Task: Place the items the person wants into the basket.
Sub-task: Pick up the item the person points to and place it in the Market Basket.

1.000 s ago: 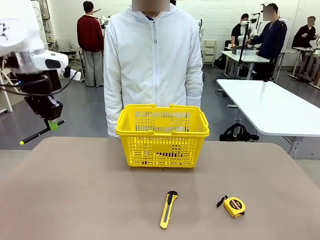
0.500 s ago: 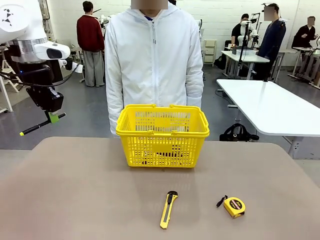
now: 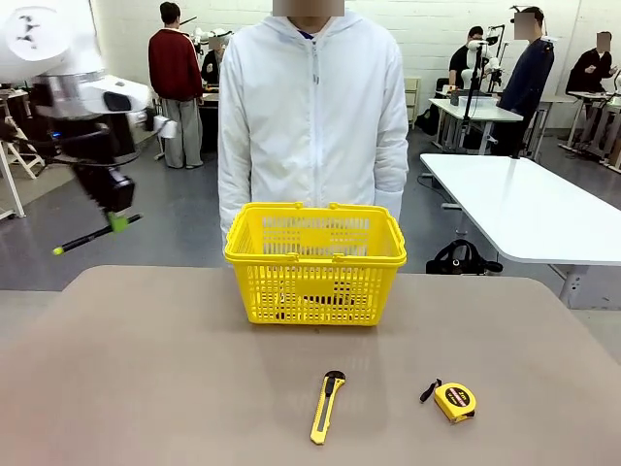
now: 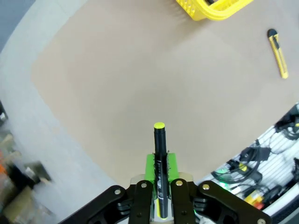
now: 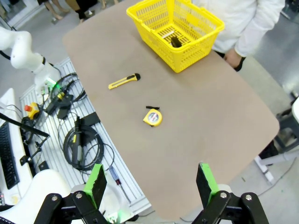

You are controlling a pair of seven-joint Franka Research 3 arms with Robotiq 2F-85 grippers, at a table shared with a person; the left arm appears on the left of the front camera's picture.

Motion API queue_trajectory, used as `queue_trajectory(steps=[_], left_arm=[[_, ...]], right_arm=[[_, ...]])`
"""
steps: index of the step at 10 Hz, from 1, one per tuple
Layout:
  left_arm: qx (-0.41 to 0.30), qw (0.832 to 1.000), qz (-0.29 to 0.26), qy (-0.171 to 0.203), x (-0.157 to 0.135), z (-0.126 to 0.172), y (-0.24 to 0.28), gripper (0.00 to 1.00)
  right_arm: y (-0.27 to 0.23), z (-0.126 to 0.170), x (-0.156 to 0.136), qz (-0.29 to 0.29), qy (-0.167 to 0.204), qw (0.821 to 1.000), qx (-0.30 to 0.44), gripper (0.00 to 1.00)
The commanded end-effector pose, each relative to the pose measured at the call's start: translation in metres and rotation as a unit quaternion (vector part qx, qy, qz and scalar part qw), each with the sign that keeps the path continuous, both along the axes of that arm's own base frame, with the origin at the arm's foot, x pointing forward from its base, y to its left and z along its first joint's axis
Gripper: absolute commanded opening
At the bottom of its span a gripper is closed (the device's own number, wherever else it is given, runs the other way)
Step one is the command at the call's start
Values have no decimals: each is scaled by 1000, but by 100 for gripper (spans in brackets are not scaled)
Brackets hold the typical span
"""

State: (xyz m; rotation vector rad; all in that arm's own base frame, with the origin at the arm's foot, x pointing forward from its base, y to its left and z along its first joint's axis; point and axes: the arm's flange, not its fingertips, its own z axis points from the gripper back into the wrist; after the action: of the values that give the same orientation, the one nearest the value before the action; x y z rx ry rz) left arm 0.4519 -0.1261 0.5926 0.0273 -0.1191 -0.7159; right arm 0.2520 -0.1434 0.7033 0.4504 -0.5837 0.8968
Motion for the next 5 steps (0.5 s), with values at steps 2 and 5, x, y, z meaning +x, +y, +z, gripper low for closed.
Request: queue_trajectory(steps=[2, 5], left_arm=[[1, 988, -152, -19, 91, 9, -96, 11], [-12, 961, -277, -22, 144, -21, -187, 11]], right_arm=[[1, 2, 2, 11, -4, 1000, 16, 100], [1, 2, 2, 11, -4, 1000, 16, 100]])
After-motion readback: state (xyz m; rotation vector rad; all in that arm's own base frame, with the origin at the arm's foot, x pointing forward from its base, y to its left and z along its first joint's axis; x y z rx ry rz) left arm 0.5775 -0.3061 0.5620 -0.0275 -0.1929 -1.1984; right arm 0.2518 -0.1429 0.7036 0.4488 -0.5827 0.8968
